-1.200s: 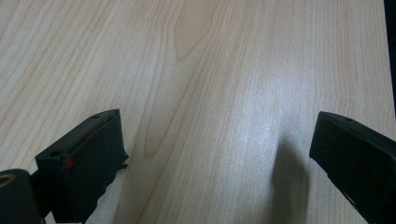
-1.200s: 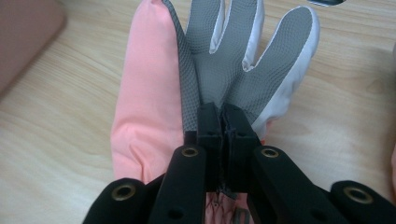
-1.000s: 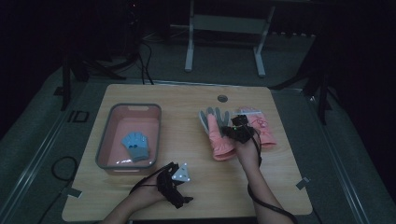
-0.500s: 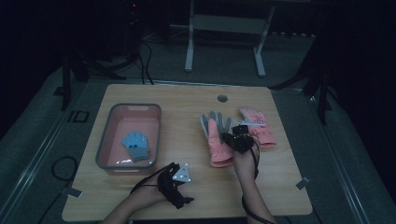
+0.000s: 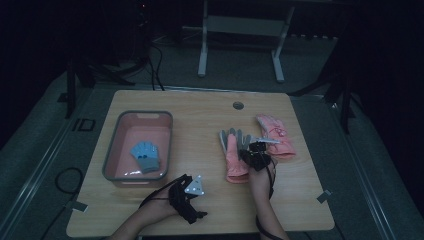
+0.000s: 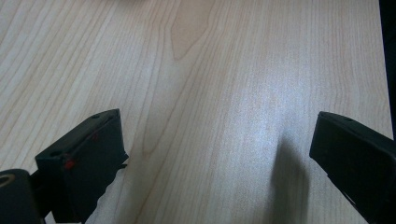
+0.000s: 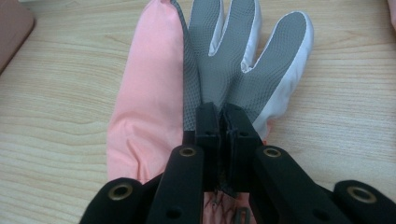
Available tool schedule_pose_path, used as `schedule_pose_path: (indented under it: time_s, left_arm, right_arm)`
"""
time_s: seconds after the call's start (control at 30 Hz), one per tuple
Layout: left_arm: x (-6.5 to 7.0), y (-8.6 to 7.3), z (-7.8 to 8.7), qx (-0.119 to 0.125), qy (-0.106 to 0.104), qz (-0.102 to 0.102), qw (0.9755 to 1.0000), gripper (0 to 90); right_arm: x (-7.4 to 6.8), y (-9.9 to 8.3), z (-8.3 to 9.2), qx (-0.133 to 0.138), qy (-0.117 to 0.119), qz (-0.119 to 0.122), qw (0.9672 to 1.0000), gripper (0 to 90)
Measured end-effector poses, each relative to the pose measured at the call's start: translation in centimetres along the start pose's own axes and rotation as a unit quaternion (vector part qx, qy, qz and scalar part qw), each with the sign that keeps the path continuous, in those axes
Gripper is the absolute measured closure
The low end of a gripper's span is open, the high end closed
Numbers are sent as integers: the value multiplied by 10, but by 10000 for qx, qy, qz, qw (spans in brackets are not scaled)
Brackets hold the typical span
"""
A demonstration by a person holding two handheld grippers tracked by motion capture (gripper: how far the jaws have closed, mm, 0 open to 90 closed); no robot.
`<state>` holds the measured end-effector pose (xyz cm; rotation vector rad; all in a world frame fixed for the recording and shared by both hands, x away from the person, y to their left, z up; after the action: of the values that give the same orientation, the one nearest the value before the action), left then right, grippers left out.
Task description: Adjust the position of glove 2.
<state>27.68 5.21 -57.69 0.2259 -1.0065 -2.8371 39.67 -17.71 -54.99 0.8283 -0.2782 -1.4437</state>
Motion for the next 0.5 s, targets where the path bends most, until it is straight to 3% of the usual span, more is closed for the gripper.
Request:
schedule_pose_path:
  time_s: [0.17,0.33,0.5]
  left_arm:
    - [0,0,-1,-11,-3,7,10000,34]
    - [0,0,0,8,-2,36,10000,34]
    - [0,0,0,6,7,52,10000,34]
  right_arm:
    - [0,3,1,-17,19,26,10000,808]
    - [-1,10,9,-12,52,317,9995,731]
    - [2,17,22,86,231,559,9981,714]
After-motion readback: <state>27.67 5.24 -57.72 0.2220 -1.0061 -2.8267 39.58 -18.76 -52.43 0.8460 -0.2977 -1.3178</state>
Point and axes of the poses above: each handheld gripper's, and its own axes: z roughly backward along the jaws, y roughly out of its top, x roughly to its right, the point moved 3 cm from there along -z, roughly forward along the jaws, and after that the axes turned 9 degrees about -z, right-handed, at the moved point
